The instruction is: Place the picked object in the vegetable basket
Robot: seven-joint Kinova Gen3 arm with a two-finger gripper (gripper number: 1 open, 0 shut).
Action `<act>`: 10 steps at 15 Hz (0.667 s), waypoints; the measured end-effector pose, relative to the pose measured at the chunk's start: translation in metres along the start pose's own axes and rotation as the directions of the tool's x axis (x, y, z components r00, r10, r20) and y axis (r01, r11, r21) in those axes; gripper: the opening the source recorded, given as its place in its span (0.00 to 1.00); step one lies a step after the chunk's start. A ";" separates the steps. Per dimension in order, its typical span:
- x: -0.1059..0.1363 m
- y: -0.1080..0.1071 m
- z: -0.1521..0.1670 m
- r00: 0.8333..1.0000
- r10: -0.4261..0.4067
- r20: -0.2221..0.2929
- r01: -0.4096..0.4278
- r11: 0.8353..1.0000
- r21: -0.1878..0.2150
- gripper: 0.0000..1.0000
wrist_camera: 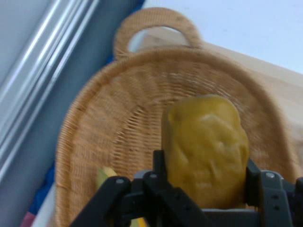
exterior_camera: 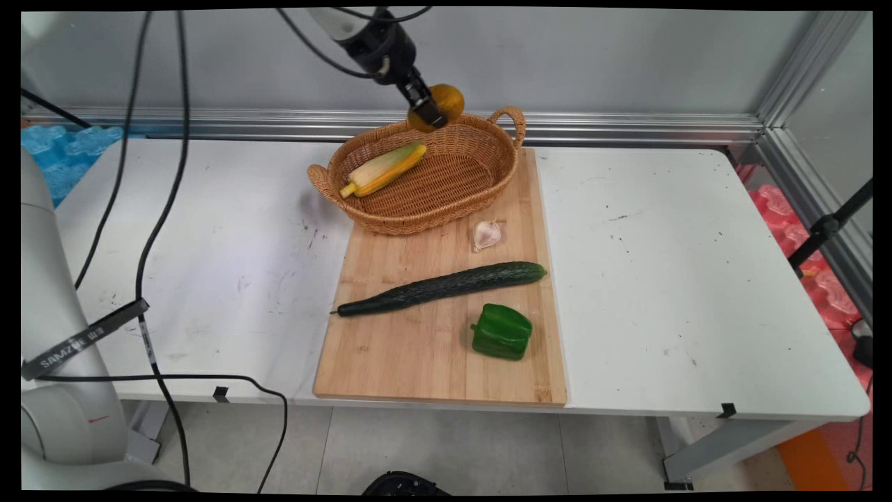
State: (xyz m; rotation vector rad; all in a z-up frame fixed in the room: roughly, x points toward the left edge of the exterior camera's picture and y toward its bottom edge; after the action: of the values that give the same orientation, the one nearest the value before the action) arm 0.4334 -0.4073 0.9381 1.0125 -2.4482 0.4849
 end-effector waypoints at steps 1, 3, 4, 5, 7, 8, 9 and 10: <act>0.002 -0.004 0.007 1.000 -0.012 -0.002 0.012 1.000 0.009 0.00; 0.007 -0.013 0.029 0.999 -0.043 -0.006 0.044 0.998 0.034 0.00; 0.009 -0.017 0.042 0.998 -0.059 -0.006 0.059 0.997 0.043 0.00; 0.010 -0.020 0.052 0.998 -0.069 -0.005 0.069 0.996 0.048 0.00; 0.011 -0.025 0.077 0.996 -0.090 0.004 0.089 0.995 0.054 0.00; 0.010 -0.027 0.087 0.995 -0.097 0.009 0.096 0.994 0.055 0.00; 0.009 -0.030 0.099 0.994 -0.106 0.017 0.105 0.993 0.055 0.00; 0.008 -0.032 0.110 0.993 -0.116 0.024 0.115 0.992 0.056 0.00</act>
State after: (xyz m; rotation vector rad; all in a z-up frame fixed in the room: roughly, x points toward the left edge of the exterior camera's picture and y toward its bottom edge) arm 0.4221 -0.4852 0.8544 1.1831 -2.3955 0.5039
